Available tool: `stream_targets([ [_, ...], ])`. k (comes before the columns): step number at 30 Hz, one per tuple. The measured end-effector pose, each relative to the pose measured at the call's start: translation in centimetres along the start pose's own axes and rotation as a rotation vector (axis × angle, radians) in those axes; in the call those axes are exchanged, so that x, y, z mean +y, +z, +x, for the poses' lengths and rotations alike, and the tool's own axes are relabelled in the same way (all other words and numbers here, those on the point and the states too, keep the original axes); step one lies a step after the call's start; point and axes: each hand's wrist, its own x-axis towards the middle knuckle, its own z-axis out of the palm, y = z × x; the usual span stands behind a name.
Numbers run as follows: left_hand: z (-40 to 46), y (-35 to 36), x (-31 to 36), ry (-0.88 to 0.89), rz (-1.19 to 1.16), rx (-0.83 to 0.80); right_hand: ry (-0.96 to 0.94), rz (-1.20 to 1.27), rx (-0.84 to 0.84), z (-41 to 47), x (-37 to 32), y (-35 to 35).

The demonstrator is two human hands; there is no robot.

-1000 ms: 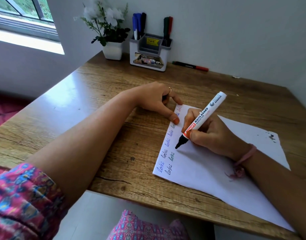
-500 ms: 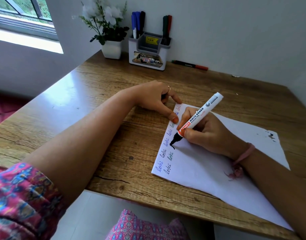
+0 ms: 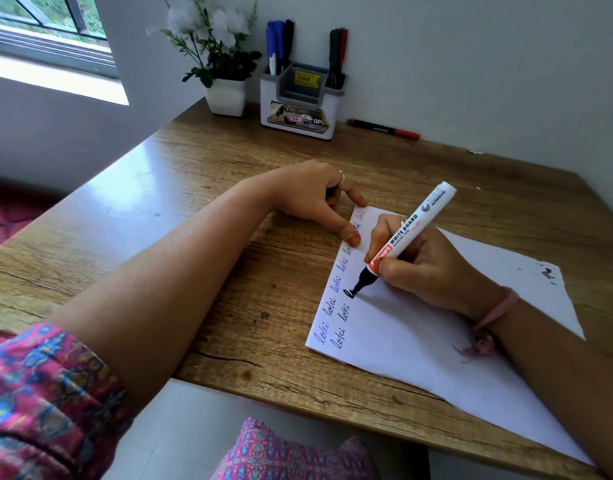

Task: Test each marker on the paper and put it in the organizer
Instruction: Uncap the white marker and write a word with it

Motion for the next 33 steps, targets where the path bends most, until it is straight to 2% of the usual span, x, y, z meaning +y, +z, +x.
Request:
stream_targets([
  [26,0.02,-0.11,0.01,-0.007,0.012,-0.007,0.01,-0.053,0.107,0.24,-0.45,0.33],
  [33,0.14,0.06,-0.41,0.037,0.036,0.04,0.021,-0.047,0.125,0.31,-0.53,0.36],
])
